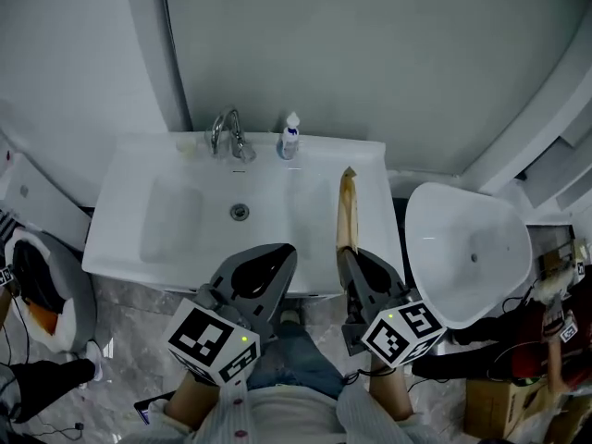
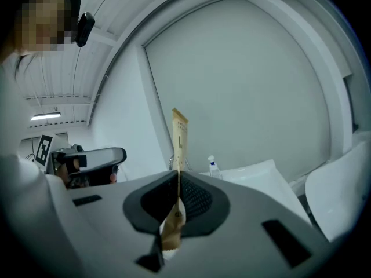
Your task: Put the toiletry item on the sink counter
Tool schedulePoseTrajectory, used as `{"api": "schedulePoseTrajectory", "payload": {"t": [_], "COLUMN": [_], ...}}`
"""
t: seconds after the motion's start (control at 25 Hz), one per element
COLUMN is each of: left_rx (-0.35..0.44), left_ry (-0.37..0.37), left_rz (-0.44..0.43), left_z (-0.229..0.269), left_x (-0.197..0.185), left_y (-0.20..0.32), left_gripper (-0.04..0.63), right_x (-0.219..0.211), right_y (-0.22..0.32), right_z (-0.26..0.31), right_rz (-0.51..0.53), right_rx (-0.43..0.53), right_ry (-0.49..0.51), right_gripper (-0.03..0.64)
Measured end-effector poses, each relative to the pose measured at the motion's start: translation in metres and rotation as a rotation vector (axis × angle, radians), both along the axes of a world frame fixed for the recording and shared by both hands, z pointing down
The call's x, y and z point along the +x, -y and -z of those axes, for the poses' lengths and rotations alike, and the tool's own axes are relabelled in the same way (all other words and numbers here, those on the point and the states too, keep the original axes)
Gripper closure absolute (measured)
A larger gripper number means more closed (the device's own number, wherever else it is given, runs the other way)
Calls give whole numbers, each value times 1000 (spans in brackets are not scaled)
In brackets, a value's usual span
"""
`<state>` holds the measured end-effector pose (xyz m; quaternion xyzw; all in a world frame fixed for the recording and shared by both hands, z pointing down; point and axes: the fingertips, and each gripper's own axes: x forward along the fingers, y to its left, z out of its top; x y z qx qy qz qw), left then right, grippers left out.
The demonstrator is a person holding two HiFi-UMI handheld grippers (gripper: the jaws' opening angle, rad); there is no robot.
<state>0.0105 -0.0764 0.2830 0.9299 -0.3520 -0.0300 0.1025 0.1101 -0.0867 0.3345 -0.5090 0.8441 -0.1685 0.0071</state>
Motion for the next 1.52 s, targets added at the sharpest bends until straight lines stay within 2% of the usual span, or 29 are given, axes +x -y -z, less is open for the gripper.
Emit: {"api": "schedulePoseTrajectory", "payload": {"t": [0.36,0.64,1.08,1.52], "left_rx": [16,-13,-35,-74], "left_ry": [-16,-11,-1,-7], "left_rz": [85,122,98,87], "left_z": [1,-4,-4,-15], "left_x": [36,45,46,38], "left_y": [70,102,133,156], "left_gripper": [575,575,575,575], "right_x": [38,52,56,56], "right_y": [80,117,146,172], "right_z": [1,0,-3,-10], "right_rz": [80,101,76,73], "right_rx": [12,-9,-30,-52], "right_ry": [-14,-11,-6,-83], "right_gripper": [606,606,606,606]}}
